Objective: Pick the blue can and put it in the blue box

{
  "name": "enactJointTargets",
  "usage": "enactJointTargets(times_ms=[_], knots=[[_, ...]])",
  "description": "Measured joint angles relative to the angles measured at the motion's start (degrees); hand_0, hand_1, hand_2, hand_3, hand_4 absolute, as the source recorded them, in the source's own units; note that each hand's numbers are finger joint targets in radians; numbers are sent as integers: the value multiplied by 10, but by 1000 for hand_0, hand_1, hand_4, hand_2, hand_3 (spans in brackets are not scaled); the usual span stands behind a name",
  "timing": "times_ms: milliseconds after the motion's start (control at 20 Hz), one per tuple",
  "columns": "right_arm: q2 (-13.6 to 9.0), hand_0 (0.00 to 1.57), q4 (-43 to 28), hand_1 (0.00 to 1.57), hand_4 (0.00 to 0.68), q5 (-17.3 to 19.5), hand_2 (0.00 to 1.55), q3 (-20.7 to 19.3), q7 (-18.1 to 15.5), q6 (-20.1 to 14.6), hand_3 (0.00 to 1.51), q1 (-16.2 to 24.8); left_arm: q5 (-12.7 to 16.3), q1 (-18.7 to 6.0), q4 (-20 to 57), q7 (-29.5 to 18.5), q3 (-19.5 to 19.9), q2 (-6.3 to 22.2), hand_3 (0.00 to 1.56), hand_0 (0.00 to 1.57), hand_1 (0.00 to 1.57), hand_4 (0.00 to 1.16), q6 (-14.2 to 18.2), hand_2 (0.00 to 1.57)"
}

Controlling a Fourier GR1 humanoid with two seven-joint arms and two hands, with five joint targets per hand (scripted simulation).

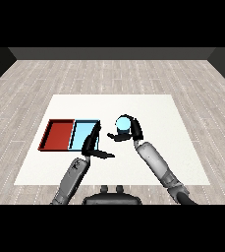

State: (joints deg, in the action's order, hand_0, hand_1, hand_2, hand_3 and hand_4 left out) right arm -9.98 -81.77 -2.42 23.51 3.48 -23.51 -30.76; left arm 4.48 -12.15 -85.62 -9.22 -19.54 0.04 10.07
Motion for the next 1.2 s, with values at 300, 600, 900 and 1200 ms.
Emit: enactJointTargets(times_ms=[300,600,900,1200], knots=[[25,1467,-22,1467,584,44,1443,-26,19,30,1380,10,4,-7,-4,7,-9,0,0,0,0,0,8,0],[49,1481,-32,1481,580,82,1456,-38,37,53,1386,18,4,-18,23,-3,-5,0,0,0,0,0,10,0],[74,1475,-28,1475,598,105,1451,-53,36,78,1383,16,28,-65,83,-3,-19,0,0,0,0,0,41,0],[90,1471,-45,1471,588,132,1450,-54,49,90,1385,27,35,-64,121,-27,-23,1,0,0,0,0,43,0]])
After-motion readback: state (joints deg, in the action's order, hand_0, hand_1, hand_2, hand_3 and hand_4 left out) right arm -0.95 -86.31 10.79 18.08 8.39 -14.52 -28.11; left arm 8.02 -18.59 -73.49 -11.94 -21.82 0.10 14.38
